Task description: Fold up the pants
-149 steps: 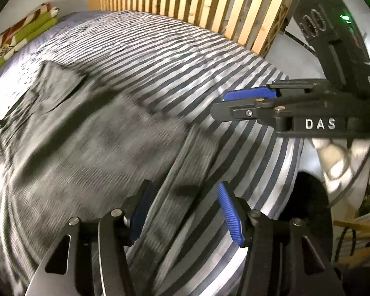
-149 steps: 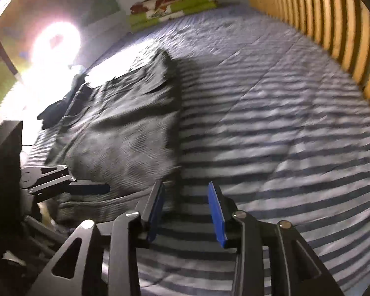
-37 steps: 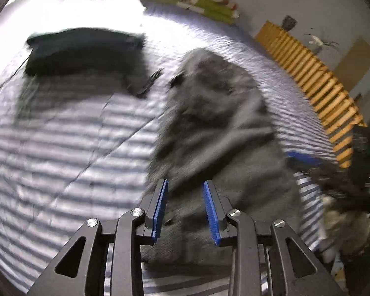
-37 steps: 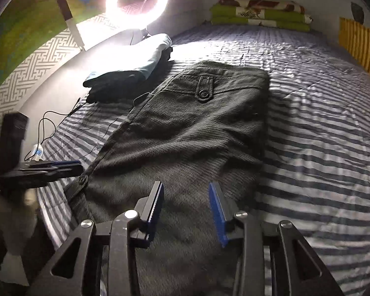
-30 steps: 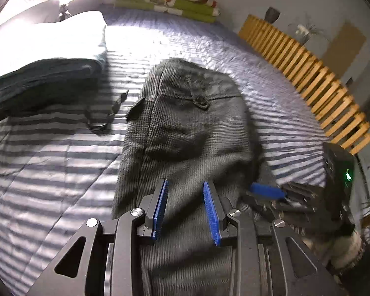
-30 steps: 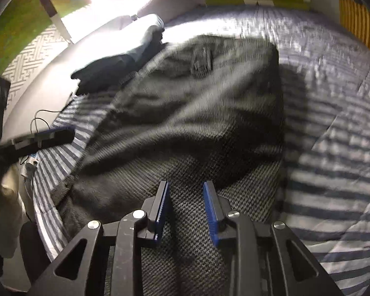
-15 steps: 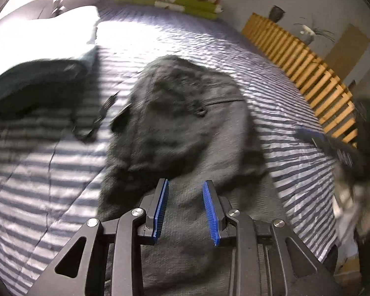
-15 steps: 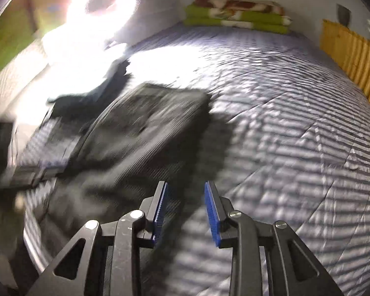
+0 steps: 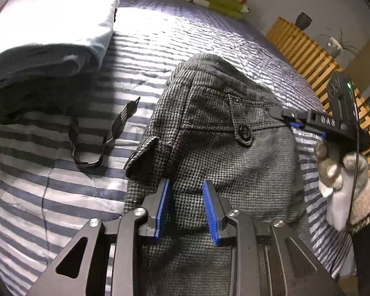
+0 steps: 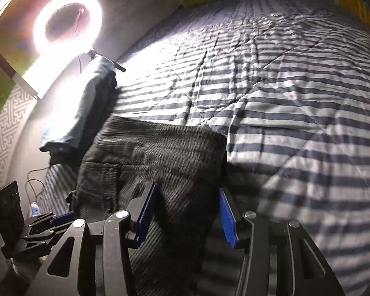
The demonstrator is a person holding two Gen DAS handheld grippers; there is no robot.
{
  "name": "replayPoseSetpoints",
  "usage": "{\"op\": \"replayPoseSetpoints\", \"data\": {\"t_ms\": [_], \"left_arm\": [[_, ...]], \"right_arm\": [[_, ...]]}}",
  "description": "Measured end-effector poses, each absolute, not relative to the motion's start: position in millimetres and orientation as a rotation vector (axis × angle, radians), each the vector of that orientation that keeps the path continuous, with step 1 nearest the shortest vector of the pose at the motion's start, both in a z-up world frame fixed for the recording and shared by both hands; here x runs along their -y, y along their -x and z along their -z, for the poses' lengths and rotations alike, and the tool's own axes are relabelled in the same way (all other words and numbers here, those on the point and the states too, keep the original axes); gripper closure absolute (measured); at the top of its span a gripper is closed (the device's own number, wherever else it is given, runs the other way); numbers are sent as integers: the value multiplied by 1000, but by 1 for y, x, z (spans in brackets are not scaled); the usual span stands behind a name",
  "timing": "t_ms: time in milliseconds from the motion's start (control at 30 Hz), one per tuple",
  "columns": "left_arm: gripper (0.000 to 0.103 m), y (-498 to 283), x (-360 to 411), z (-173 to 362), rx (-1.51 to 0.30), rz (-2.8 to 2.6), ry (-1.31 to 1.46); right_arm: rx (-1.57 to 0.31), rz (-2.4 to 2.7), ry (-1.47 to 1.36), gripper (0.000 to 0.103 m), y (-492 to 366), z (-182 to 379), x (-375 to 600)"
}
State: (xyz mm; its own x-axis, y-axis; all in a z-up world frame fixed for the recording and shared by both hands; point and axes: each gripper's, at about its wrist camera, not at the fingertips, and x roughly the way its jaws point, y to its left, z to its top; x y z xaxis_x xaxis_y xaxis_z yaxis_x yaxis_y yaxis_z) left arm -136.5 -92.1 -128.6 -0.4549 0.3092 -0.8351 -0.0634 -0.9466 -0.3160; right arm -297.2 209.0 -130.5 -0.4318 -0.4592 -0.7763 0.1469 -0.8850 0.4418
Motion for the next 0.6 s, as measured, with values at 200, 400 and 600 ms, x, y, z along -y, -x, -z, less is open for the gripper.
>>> {"op": "replayPoseSetpoints", "data": {"t_ms": [200, 400, 600], "left_arm": [[76, 137, 90, 132, 331, -2471, 1484], [76, 137, 90, 130, 325, -2462, 1492], [76, 126, 99, 122, 395, -2464, 1491]], "right_arm": [[562, 2245, -1394, 55, 320, 152, -205], [556, 2279, -1320, 89, 321, 141, -192], [347, 2365, -1119, 93, 283, 72, -170]]}}
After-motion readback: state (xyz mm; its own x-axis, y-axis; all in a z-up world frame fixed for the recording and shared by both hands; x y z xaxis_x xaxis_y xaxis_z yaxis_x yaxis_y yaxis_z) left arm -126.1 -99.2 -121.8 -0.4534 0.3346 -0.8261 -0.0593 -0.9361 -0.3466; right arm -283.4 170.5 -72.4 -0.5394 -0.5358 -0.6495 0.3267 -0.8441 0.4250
